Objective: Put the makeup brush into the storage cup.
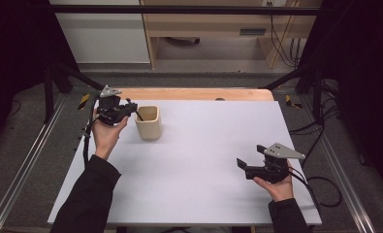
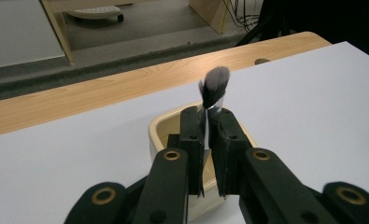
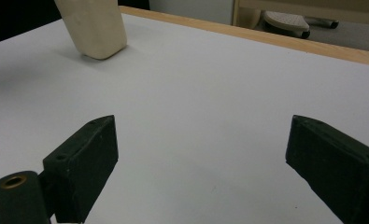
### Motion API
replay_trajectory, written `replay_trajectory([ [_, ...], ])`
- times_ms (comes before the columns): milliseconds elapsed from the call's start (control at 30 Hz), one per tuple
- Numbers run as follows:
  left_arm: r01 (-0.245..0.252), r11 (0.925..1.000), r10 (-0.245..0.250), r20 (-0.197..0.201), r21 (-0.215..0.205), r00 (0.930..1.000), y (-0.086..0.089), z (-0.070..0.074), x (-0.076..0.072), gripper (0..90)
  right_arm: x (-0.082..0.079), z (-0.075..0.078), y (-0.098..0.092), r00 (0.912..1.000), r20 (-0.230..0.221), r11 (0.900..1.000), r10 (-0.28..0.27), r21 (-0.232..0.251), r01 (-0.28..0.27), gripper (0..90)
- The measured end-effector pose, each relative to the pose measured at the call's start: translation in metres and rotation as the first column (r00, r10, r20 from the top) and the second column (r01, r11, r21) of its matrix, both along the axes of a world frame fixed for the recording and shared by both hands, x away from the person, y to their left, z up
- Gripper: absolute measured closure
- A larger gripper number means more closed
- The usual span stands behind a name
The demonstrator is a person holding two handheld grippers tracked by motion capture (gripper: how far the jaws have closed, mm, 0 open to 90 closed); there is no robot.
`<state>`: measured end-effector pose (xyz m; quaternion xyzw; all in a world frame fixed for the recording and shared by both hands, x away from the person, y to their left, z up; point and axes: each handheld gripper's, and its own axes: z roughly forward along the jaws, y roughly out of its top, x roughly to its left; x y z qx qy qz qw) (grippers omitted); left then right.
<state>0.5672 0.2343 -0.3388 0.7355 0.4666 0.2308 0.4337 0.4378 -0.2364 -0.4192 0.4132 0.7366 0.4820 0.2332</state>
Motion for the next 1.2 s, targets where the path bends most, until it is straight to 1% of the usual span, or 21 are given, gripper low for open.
replay_trajectory([
  [233, 0.003, 0.9999, -0.003, -0.006, 0.010, 1.0000, -0.003, -0.010, 0.002, 83.4, 0.000, 0.000, 0.000, 1.0000, 0.001, 1.000, 0.000, -0.002, 0.000, 9.6],
  [267, 0.001, 1.0000, -0.001, -0.006, 0.003, 1.0000, -0.004, -0.012, 0.002, 83.4, 0.000, 0.000, 0.000, 1.0000, 0.001, 1.000, 0.000, -0.001, 0.000, 9.6],
  [467, 0.002, 1.0000, -0.002, -0.012, -0.004, 0.9999, -0.006, -0.022, 0.004, 83.4, 0.000, 0.000, 0.000, 1.0000, 0.001, 1.000, 0.000, -0.002, 0.000, 9.6],
  [600, 0.007, 1.0000, -0.007, -0.018, 0.005, 0.9998, -0.007, -0.027, 0.004, 83.4, 0.000, 0.000, 0.000, 1.0000, 0.002, 1.000, 0.001, -0.003, -0.001, 9.6],
  [767, 0.009, 1.0000, -0.009, -0.022, 0.005, 0.9997, -0.008, -0.033, 0.004, 83.4, 0.000, 0.000, 0.001, 1.0000, 0.001, 1.000, -0.001, -0.001, 0.001, 9.5],
  [833, 0.011, 0.9999, -0.011, -0.028, 0.004, 0.9996, -0.009, -0.035, 0.004, 83.3, 0.000, -0.001, 0.001, 1.0000, 0.002, 1.000, -0.001, -0.001, 0.001, 9.4],
  [933, 0.011, 0.9999, -0.011, -0.025, 0.003, 0.9996, -0.009, -0.037, 0.003, 83.2, 0.000, -0.001, 0.001, 1.0000, 0.001, 1.000, -0.002, -0.001, 0.002, 9.2],
  [1133, 0.016, 0.9999, -0.016, -0.027, -0.003, 0.9995, -0.006, -0.038, 0.000, 82.6, -0.001, 0.000, 0.001, 1.0000, -0.002, 1.000, -0.001, 0.003, 0.001, 9.2],
  [1200, 0.013, 0.9999, -0.013, -0.022, -0.009, 0.9997, -0.005, -0.038, -0.001, 79.9, -0.001, 0.000, 0.001, 1.0000, -0.002, 1.000, -0.001, 0.004, 0.001, 9.2],
])
